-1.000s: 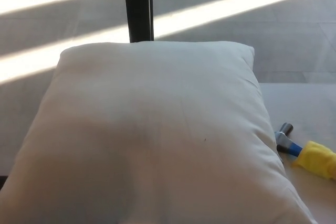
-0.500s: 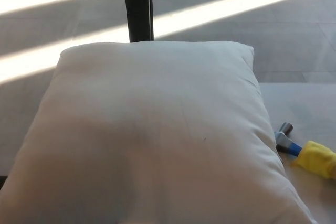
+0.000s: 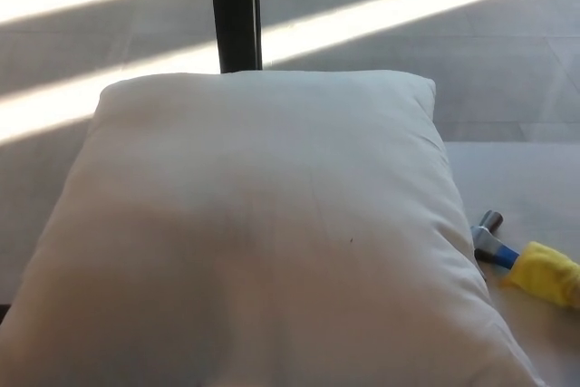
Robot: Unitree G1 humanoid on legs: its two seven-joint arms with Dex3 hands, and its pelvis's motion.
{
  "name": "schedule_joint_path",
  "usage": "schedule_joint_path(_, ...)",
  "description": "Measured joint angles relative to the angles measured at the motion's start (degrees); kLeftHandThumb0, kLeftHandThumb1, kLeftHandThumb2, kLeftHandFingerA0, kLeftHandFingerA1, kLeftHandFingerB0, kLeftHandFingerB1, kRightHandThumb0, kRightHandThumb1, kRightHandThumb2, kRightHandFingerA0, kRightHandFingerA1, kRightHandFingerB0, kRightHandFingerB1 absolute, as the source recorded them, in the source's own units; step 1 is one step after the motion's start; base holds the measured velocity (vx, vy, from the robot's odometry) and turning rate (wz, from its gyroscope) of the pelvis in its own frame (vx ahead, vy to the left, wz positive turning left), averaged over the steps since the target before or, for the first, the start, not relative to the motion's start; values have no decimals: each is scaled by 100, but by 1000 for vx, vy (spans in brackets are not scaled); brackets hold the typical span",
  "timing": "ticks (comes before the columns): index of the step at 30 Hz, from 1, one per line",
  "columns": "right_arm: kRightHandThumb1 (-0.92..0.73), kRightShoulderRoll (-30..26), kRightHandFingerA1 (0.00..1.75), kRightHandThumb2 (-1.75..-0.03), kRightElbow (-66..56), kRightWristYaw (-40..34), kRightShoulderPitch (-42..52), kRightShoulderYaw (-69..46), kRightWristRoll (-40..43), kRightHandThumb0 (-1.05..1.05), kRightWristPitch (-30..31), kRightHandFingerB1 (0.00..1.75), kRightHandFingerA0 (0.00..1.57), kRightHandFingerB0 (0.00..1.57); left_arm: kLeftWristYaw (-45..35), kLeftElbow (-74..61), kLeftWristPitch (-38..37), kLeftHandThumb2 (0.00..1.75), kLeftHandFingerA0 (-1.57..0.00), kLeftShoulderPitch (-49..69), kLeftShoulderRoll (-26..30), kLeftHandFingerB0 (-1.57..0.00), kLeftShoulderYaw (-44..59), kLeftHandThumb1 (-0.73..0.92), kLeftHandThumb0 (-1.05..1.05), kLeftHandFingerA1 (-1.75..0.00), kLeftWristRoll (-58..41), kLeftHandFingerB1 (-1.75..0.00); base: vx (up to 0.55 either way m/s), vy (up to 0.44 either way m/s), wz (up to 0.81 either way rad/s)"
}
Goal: A hammer is kept on the right hand side and a pillow is kept on the left hand side on the desk infront of the robot and the robot uses its right hand to pick up the hammer and makes a downward swinging motion to hit the pillow
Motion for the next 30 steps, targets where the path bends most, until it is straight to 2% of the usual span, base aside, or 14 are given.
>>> schedule_joint_path(1, -70, 21, 38, -61, 10, 4, -48, 29, -33, -73, -7, 32, 26, 31, 0, 0, -2, 99, -50, 0, 0, -40, -11, 60, -64, -66, -3, -57, 0, 0, 0)
schedule_joint_path(2, -71, 47, 39, -62, 16, 8, -96, 60, -67, -74, -13, 32, 25, 31, 0, 2, -6, 62, -55, 1, 0, -47, -25, 77, -64, -59, -4, -46, 0, 0, 0)
schedule_joint_path(14, -73, 107, 40, -62, 280, 82, -145, 540, -574, -74, -226, 32, 27, 31, 2, 57, -53, 63, -51, 5, 0, -47, -59, 78, -64, -59, -20, -46, 0, 0, 0)
schedule_joint_path(19, -76, 124, 38, -64, 477, 72, -31, 697, -800, -75, -353, 30, 26, 30, 2, 61, -78, 63, -55, 20, 0, -48, -73, 79, -65, -60, -25, -45, 0, 0, 0)
schedule_joint_path(30, -75, 514, 38, -63, 126, 150, 176, 879, -1006, -73, -318, 30, 27, 28, 15, 67, -96, 63, -53, 20, 0, -48, -142, 78, -67, -60, -30, -46, 0, 0, 0)
